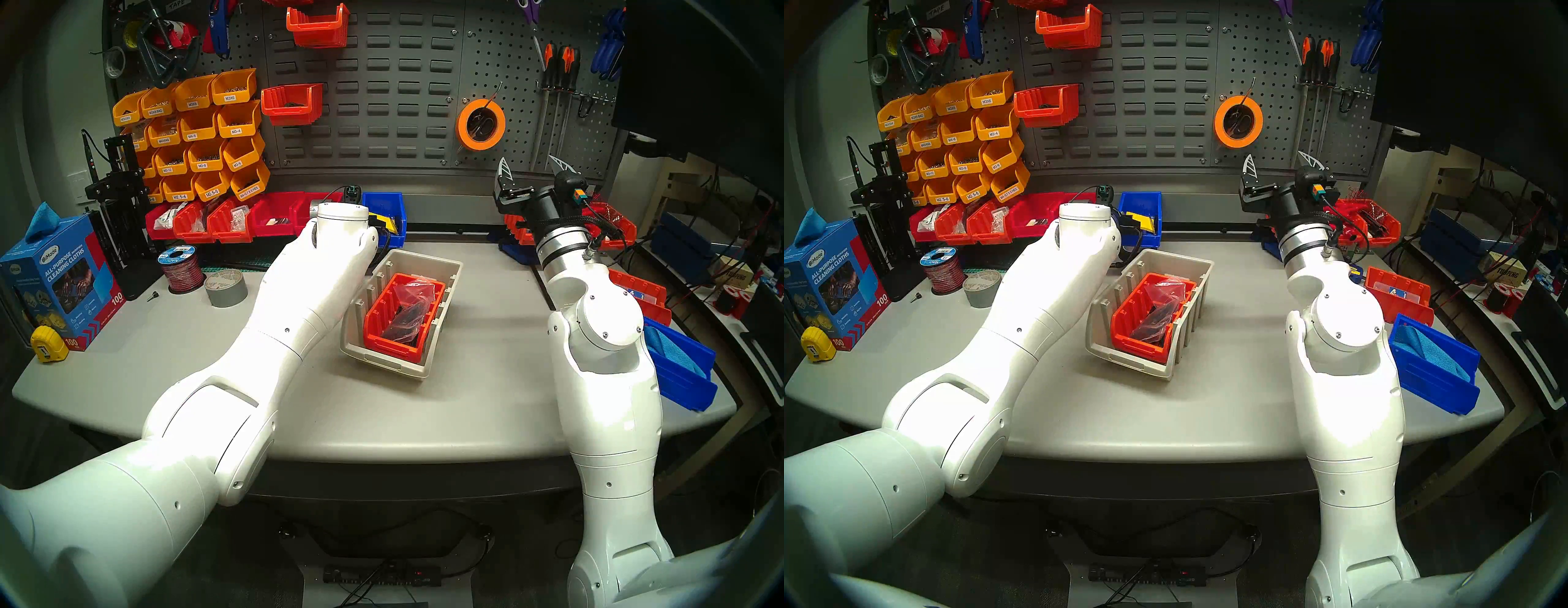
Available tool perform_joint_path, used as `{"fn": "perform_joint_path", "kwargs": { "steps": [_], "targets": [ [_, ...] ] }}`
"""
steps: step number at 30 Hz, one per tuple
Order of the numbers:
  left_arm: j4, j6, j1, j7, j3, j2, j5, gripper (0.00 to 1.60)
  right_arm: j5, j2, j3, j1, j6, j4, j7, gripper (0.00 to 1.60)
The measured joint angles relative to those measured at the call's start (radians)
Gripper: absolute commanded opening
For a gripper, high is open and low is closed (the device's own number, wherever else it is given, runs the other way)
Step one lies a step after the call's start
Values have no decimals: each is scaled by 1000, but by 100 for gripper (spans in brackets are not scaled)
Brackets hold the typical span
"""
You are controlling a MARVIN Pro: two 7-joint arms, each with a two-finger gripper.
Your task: Hang all the unorganized tool boxes onto the wall
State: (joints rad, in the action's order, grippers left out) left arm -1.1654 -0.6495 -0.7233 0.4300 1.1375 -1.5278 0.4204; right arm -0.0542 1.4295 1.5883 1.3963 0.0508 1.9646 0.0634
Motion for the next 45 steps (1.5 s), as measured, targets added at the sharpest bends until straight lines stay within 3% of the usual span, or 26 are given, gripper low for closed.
{"fn": "perform_joint_path", "kwargs": {
  "steps": [23,45],
  "targets": [
    [-92,51,11,-31,34,21,-14,160,0,0,0,0,0,0,0,160],
    [57,258,106,88,80,70,-121,160,0,0,0,0,0,0,0,160]
  ]
}}
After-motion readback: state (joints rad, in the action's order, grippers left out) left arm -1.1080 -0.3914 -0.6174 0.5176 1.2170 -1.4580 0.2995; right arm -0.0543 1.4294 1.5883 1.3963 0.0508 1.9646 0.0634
